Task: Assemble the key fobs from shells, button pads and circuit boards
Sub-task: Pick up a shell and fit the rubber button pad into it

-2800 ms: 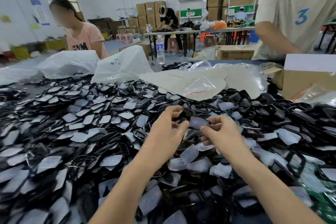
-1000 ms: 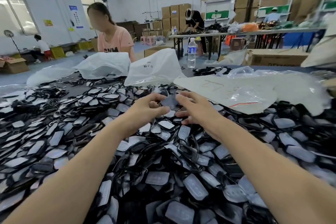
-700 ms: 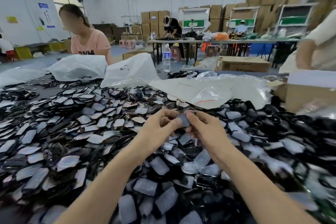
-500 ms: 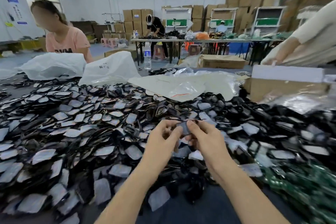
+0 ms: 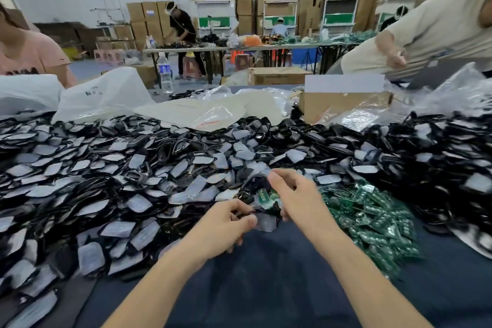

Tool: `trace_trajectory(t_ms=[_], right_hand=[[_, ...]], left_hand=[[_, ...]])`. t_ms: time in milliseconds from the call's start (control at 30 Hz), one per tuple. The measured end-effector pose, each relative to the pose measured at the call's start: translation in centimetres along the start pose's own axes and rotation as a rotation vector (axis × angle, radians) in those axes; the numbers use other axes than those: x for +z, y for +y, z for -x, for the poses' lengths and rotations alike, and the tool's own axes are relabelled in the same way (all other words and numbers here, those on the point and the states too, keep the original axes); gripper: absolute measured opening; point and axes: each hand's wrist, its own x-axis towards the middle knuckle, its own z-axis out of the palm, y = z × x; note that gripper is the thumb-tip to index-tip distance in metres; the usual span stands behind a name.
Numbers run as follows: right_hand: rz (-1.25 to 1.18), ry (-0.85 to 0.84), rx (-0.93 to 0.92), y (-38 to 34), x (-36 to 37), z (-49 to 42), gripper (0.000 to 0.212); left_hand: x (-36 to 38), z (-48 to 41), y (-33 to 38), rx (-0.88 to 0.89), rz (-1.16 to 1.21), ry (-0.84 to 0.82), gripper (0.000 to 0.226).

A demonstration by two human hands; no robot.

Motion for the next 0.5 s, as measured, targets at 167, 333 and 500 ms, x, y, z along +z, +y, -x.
trace_trajectory(t_ms=[167, 333, 500], right_hand=[[-0.002, 0.132, -0.033, -0.5, -2.0, -1.3, 0.014], [0.001, 0.216, -0.007, -0.5, -3.9, -3.4, 0.014], [0.071, 0.318, 0.017, -0.8, -5.9, -5.8, 0.022]], left_hand=[[1.0, 0.4, 0.3, 0.012, -0.53, -0.032, 0.022], [0.1, -0.5, 1.2, 0.07, -0.742, 0.029, 0.022], [0.5, -3.5, 3.1, 0.137, -0.765, 0.027, 0.017]])
